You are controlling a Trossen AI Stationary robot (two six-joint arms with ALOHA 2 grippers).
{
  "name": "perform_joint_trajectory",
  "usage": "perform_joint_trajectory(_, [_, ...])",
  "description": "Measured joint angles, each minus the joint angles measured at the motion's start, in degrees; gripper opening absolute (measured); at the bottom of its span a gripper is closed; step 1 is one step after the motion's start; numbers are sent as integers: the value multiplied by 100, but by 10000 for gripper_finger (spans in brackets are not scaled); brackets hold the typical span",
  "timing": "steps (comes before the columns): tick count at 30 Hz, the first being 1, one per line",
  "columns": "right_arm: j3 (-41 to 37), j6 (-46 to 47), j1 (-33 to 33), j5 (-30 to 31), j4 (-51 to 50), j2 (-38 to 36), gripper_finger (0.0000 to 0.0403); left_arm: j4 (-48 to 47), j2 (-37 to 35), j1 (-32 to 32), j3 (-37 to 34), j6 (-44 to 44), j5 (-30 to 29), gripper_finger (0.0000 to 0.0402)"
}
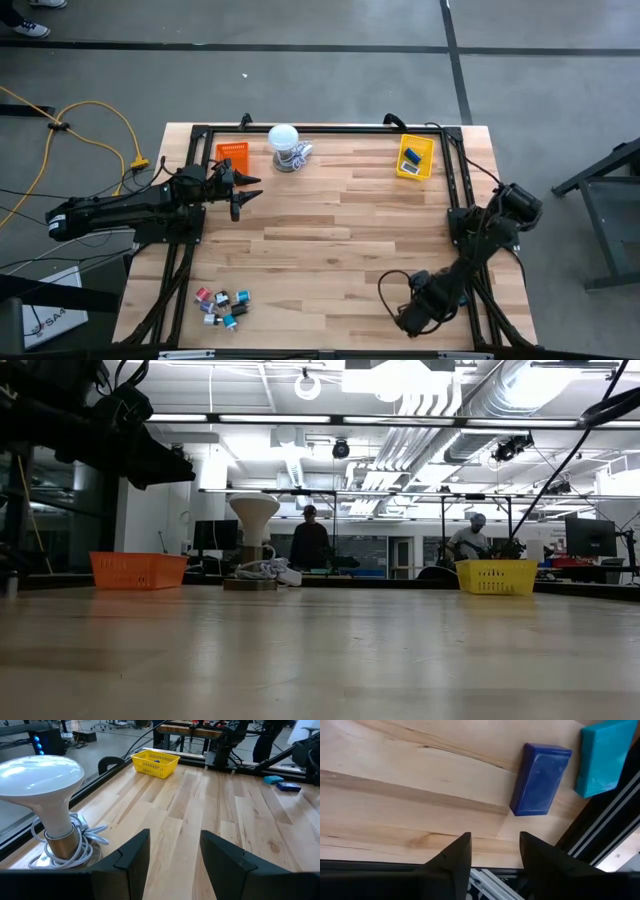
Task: Pick & Place Office items
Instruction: Put the blue digital timer into the yellow basket
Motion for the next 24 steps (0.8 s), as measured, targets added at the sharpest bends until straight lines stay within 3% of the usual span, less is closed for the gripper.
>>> perform_joint_trajectory(9, [2,189,177,223,12,0,201,2,1,0,-1,-1,0,167])
perform_joint_trajectory(24, [2,16,188,506,-58,0,203,2,1,0,-2,0,0,167])
